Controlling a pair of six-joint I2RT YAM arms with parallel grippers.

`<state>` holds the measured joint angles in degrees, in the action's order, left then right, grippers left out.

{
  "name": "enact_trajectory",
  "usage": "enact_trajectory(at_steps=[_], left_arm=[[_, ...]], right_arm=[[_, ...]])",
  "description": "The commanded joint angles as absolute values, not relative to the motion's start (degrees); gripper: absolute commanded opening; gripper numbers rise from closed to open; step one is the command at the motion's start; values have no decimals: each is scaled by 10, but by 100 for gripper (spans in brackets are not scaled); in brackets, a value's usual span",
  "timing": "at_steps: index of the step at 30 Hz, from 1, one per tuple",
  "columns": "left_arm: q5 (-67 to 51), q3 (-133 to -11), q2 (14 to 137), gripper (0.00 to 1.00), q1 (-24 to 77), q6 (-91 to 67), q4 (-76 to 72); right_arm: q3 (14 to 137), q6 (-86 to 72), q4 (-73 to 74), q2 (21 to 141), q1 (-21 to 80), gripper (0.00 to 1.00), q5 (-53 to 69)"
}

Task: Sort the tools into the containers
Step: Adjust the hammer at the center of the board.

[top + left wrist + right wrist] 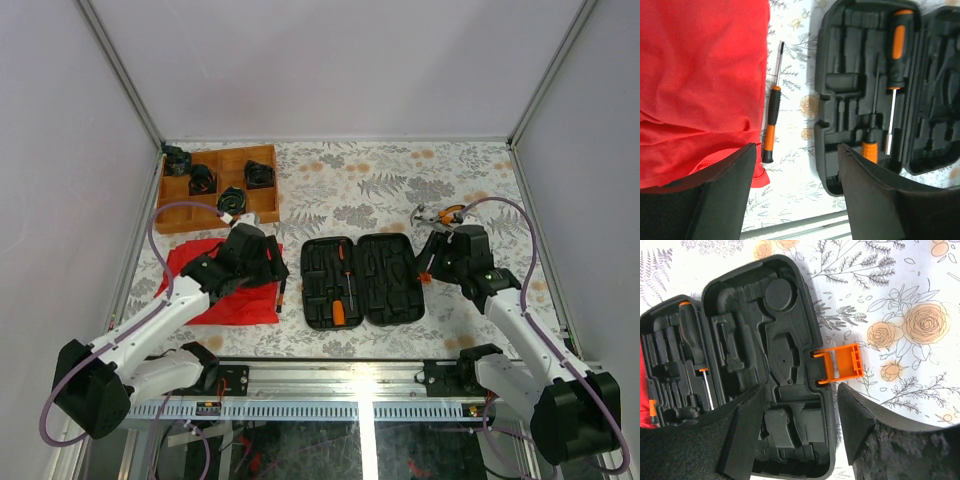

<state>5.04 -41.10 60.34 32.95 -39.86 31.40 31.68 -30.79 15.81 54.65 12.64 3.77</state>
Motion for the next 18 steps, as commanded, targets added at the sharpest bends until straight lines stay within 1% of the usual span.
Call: enact_trajectory(at_steps=[1, 5, 9, 18], left_arm=[[66, -475, 595, 66, 325, -355, 367], [79, -509, 596, 70, 325, -326, 387], [97, -518, 598, 75, 325, -305, 391], [102, -499, 581, 88, 326, -303, 372]], right_arm=[[336, -325, 117, 539, 118, 67, 47], [355, -338, 116, 550, 116, 67, 34], [373, -342, 107, 568, 116, 67, 17], [486, -306, 147, 678, 111, 70, -14]])
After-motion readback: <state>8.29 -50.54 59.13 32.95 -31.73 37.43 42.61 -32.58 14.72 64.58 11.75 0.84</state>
